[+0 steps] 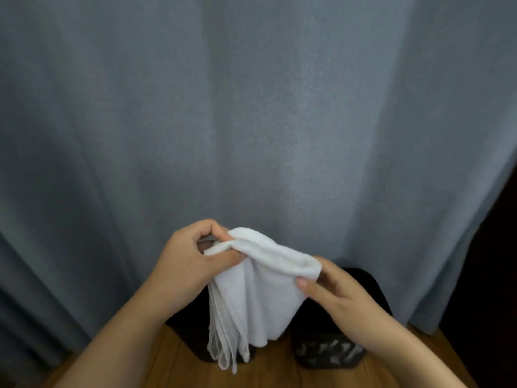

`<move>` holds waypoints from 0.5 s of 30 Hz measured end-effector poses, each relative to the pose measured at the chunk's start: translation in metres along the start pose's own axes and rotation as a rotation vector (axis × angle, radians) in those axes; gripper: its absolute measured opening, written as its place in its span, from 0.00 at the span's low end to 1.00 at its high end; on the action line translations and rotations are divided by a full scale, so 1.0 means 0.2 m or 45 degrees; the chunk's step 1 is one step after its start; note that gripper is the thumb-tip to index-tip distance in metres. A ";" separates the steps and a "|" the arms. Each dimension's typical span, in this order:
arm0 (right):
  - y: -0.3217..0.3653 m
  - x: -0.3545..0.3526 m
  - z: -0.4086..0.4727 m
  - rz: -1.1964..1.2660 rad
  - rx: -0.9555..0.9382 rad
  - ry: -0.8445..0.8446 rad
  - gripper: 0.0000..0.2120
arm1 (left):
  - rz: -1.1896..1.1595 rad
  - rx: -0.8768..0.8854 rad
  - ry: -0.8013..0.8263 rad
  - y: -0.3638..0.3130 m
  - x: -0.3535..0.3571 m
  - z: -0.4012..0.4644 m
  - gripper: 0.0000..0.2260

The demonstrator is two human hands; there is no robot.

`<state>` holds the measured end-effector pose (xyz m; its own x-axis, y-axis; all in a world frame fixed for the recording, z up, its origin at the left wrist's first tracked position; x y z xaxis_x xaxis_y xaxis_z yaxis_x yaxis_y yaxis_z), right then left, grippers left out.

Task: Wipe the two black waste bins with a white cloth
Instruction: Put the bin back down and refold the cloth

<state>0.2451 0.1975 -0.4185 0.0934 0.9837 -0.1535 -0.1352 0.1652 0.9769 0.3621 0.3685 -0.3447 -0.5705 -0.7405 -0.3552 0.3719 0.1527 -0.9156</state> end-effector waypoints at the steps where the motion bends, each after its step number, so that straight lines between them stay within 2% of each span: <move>1: 0.00 -0.01 0.00 0.040 -0.012 -0.050 0.14 | 0.015 -0.029 0.034 0.02 0.00 0.00 0.12; 4: 0.05 -0.05 -0.01 0.006 -0.039 -0.201 0.12 | 0.058 -0.154 0.243 0.07 0.01 0.01 0.19; 6: 0.09 -0.08 -0.01 -0.103 -0.042 -0.283 0.10 | 0.216 -0.187 0.424 0.08 0.05 0.00 0.15; 8: 0.11 -0.08 -0.02 -0.049 -0.011 -0.286 0.11 | 0.112 -0.208 0.490 0.10 0.06 -0.01 0.12; 12: 0.09 -0.03 -0.05 0.280 0.132 -0.227 0.13 | -0.418 -0.399 0.360 0.21 0.10 -0.03 0.17; 15: 0.05 0.01 -0.05 0.524 0.264 -0.276 0.13 | -0.450 -0.539 0.099 0.30 0.14 -0.05 0.14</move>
<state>0.2336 0.2012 -0.4112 0.2794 0.9234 0.2633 -0.0070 -0.2723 0.9622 0.3611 0.3641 -0.4114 -0.6655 -0.7464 -0.0109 -0.1693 0.1652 -0.9716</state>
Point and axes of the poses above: each hand's wrist, its own z-axis towards the middle knuckle, its own x-axis out of the palm, y = z × x, the point moved 7 cm from there along z, towards the middle knuckle, and after that the axes turned 9 degrees about y, right-handed, at the moved point
